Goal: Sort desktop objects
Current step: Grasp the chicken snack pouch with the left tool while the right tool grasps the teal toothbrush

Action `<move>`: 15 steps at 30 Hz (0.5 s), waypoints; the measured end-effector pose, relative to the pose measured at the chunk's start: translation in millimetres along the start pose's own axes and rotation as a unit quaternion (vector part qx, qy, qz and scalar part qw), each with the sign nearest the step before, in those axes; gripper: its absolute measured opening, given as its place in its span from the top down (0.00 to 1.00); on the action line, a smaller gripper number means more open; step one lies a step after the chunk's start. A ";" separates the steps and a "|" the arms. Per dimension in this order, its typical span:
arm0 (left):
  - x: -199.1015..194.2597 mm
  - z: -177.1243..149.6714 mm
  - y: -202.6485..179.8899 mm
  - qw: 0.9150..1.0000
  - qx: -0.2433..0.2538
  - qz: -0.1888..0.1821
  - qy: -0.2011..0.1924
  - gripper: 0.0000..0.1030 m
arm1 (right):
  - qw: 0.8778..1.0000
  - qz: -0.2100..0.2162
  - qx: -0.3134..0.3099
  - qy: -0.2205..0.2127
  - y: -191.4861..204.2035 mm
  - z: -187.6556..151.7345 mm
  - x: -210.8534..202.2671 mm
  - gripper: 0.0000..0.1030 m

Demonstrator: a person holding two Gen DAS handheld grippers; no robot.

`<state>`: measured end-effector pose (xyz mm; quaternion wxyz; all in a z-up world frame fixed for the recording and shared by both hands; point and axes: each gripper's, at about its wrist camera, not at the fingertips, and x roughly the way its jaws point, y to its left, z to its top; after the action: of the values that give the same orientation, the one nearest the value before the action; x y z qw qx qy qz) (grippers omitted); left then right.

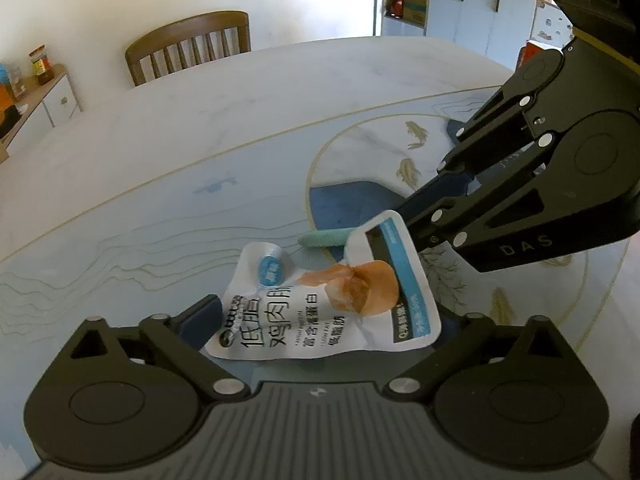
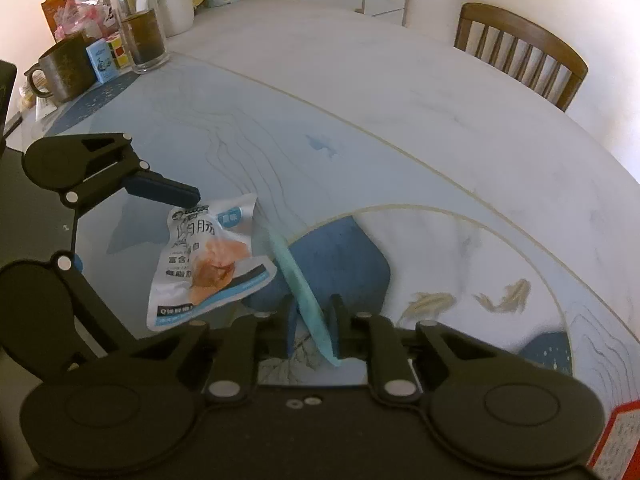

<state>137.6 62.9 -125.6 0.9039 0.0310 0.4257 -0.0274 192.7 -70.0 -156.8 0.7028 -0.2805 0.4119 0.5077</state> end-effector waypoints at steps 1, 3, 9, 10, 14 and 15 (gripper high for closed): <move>-0.2 0.4 -0.7 1.000 0.003 0.000 -0.001 0.05 | 1.000 0.000 0.002 0.000 0.4 -0.8 -0.7 0.89; -1.6 0.2 -2.8 1.000 0.012 0.003 -0.007 0.10 | 1.000 -0.001 0.007 0.001 -0.6 -4.0 -3.2 0.90; -8.0 1.5 -16.1 0.999 0.046 0.003 -0.019 0.28 | 1.000 -0.008 0.028 0.001 -1.7 -14.4 -9.7 0.90; -8.5 1.9 -17.3 0.999 0.045 0.003 -0.019 0.30 | 0.999 -0.011 0.031 0.001 -1.7 -16.2 -10.8 0.90; -11.8 4.6 -18.3 0.999 0.032 0.002 -0.024 0.36 | 0.998 -0.017 0.058 -0.006 -6.3 -24.1 -20.2 0.91; -13.0 5.5 -20.0 0.999 0.035 0.004 -0.027 0.40 | 0.998 -0.018 0.065 -0.009 -7.8 -25.7 -23.0 0.91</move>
<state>132.0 42.9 -112.7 0.9134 0.0638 0.4001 -0.0396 189.2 -104.6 -150.0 0.7322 -0.2373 0.4323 0.4698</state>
